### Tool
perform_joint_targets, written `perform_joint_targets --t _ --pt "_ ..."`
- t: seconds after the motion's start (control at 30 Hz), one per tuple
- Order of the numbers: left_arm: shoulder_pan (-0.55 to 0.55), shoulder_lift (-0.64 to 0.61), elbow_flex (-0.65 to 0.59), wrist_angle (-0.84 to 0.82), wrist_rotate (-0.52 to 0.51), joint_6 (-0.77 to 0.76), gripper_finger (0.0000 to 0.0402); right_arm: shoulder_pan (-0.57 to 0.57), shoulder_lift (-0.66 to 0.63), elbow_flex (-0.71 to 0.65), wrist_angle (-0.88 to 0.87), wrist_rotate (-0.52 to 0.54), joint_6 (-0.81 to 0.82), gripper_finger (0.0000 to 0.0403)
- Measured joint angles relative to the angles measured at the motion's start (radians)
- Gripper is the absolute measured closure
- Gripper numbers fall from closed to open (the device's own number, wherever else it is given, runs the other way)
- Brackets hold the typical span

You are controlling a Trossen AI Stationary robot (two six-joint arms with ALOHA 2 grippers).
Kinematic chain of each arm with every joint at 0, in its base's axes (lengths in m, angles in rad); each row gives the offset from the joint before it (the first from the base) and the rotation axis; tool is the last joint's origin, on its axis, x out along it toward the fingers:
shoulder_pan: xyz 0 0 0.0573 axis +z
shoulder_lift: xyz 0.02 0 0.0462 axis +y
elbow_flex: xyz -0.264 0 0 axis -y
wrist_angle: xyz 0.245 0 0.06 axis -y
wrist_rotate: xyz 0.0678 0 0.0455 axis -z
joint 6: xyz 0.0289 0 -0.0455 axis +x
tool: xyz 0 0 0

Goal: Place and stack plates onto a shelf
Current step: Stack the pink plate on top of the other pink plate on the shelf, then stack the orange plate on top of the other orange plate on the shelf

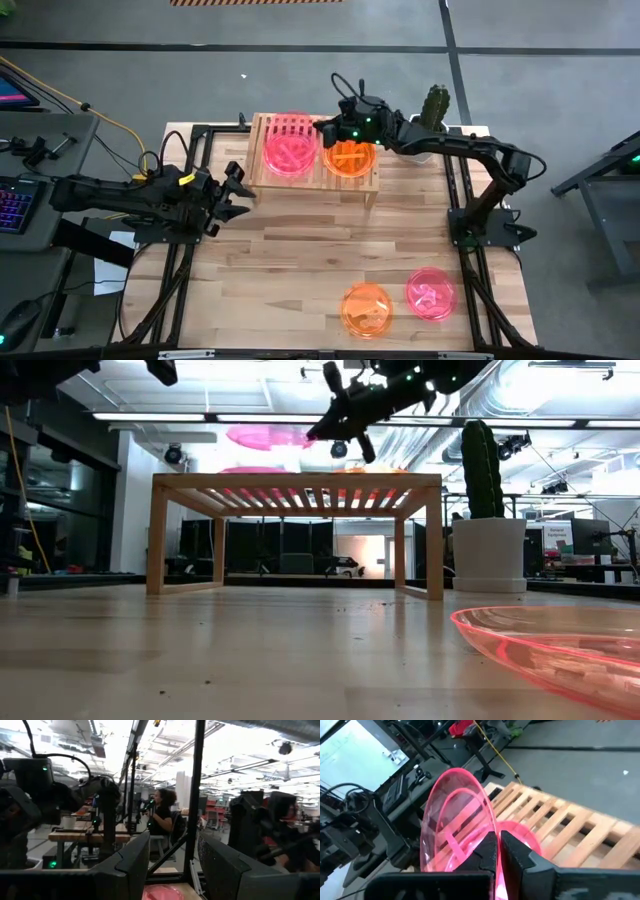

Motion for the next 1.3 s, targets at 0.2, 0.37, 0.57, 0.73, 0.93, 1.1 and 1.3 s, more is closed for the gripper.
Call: perform_joint_targets --t 0.2,0.37,0.57,0.73,0.93,1.1,1.3 --pt "0.000 0.035 0.000 -0.005 -0.036 0.000 0.0245 0.009 0.058 0.000 0.059 -0.023 0.025 0.0403" --pt "0.000 0.052 0.000 -0.003 -0.038 0.000 0.0245 0.007 0.057 0.000 0.075 -0.015 0.024 0.0403" --pt "0.000 0.053 0.000 0.005 -0.038 -0.002 0.0245 0.008 0.057 0.000 0.064 0.002 0.026 0.0403" --pt "0.000 0.054 0.000 0.006 -0.038 -0.001 0.0245 0.009 0.057 0.000 0.063 0.005 0.026 0.0403" --pt "0.000 0.054 0.000 0.006 -0.038 -0.001 0.0245 0.009 0.057 0.000 0.063 0.005 0.020 0.0402" --pt "0.000 0.054 0.000 0.006 -0.063 0.000 0.0245 0.009 0.057 0.000 0.056 0.029 0.002 0.0383" --pt "0.000 0.054 0.000 0.004 -0.085 0.000 0.0245 0.016 0.059 0.000 0.056 0.031 -0.010 0.0310"
